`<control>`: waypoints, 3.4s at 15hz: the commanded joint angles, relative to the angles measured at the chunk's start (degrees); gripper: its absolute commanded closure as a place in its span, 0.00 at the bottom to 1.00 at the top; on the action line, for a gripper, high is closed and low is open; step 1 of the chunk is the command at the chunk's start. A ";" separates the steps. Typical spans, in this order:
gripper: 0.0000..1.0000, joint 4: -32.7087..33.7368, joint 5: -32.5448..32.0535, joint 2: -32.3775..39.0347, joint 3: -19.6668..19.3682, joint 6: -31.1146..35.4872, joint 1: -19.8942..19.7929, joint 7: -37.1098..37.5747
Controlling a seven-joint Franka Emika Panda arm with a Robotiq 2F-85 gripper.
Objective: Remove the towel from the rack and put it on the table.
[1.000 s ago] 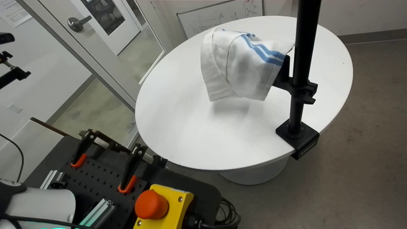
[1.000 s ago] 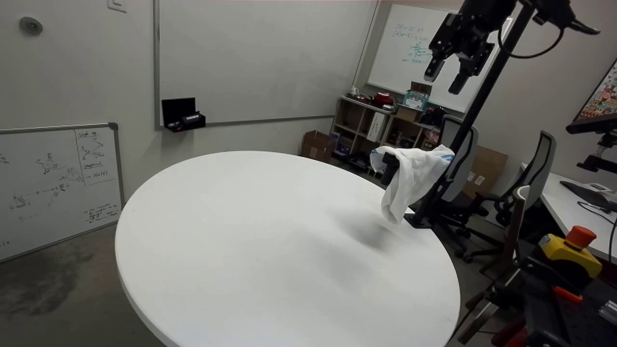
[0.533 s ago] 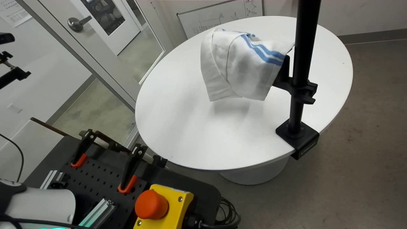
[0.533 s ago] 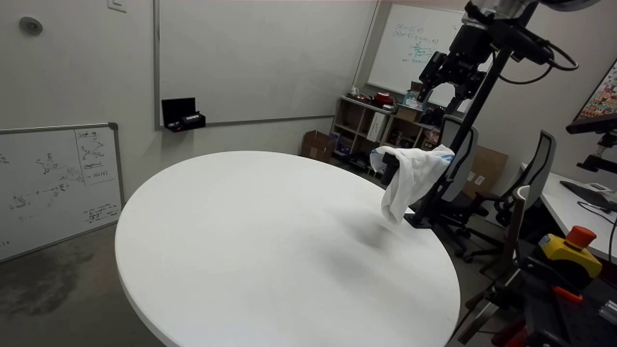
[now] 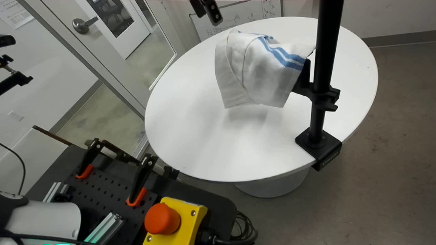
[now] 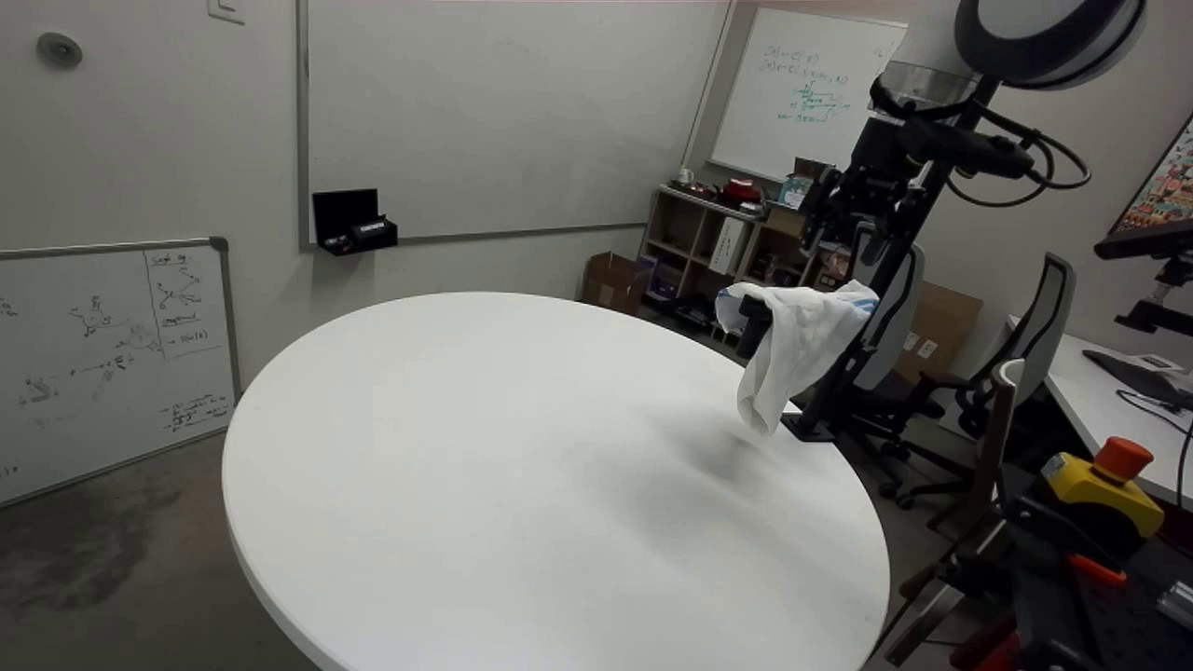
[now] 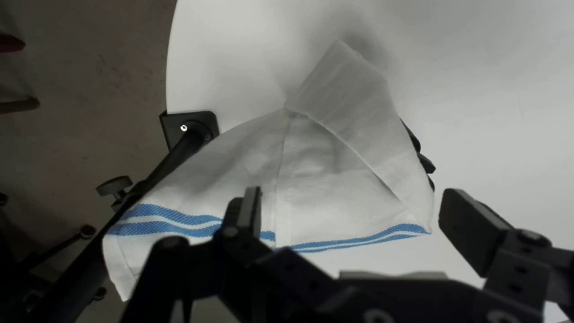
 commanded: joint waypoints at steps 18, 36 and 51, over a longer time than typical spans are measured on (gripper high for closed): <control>0.00 7.12 -8.27 14.53 -7.97 9.44 11.07 12.03; 1.00 8.23 -4.49 15.79 -8.83 8.61 11.83 10.46; 0.98 2.99 7.89 -3.23 0.36 7.30 11.12 1.19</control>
